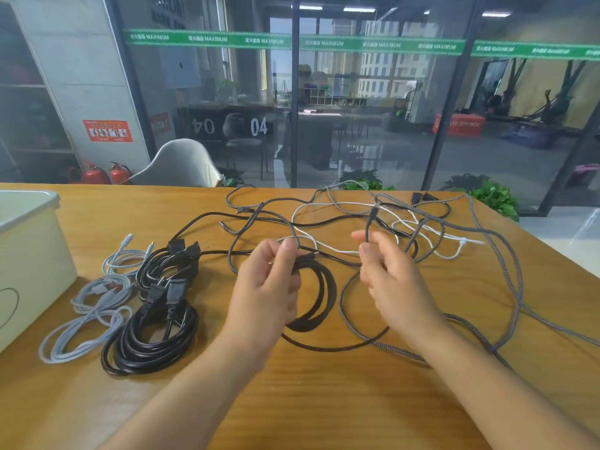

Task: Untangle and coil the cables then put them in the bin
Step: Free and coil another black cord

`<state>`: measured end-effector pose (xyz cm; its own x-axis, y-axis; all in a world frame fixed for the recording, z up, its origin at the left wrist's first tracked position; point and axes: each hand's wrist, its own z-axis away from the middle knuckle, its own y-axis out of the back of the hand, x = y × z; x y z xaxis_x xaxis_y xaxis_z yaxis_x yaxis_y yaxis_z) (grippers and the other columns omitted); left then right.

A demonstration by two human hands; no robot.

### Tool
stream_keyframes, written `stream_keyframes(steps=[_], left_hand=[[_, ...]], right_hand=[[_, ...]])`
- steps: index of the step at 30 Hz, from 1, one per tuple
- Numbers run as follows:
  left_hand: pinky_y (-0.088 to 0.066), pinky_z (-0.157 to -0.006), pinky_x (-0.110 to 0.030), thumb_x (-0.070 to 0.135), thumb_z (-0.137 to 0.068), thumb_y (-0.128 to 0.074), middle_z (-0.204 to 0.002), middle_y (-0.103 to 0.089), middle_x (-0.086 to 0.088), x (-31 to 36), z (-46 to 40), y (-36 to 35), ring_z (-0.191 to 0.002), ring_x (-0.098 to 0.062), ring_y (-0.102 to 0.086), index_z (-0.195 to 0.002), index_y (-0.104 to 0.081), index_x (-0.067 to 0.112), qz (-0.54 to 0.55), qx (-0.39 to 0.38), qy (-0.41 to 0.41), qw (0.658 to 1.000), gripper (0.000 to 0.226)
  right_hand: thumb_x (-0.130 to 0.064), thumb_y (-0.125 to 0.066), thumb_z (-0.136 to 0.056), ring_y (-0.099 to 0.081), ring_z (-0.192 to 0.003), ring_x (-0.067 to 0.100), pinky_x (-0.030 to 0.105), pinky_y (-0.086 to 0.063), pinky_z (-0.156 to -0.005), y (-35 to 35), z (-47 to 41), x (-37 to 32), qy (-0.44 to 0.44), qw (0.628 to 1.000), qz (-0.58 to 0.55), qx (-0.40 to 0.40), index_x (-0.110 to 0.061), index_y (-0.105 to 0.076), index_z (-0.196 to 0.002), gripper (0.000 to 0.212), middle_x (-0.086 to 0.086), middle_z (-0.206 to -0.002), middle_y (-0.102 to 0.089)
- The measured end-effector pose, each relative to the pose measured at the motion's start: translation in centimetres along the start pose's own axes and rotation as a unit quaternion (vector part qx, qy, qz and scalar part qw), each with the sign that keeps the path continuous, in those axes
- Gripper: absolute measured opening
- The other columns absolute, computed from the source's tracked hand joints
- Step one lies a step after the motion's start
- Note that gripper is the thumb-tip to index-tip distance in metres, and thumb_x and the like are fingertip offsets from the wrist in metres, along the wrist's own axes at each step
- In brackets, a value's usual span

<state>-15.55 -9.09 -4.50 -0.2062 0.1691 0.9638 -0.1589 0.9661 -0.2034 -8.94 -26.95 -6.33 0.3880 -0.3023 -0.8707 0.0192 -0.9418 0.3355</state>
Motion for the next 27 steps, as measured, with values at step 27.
stream_keyframes(steps=[27], left_hand=[[-0.014,-0.043,-0.023,0.034,-0.108,-0.049,-0.060,-0.031,0.002,-0.3,-0.8,1.1,-0.051,-0.013,-0.017,-0.099,-0.055,0.014,0.060,0.003,0.041,0.997,0.023]], right_hand=[[-0.012,-0.050,-0.106,-0.040,-0.059,0.008,0.021,-0.028,-0.056,-1.5,1.5,-0.6,-0.029,0.966,-0.109,-0.234,-0.021,-0.075,-0.112,0.028,0.003,-0.091,-0.061]])
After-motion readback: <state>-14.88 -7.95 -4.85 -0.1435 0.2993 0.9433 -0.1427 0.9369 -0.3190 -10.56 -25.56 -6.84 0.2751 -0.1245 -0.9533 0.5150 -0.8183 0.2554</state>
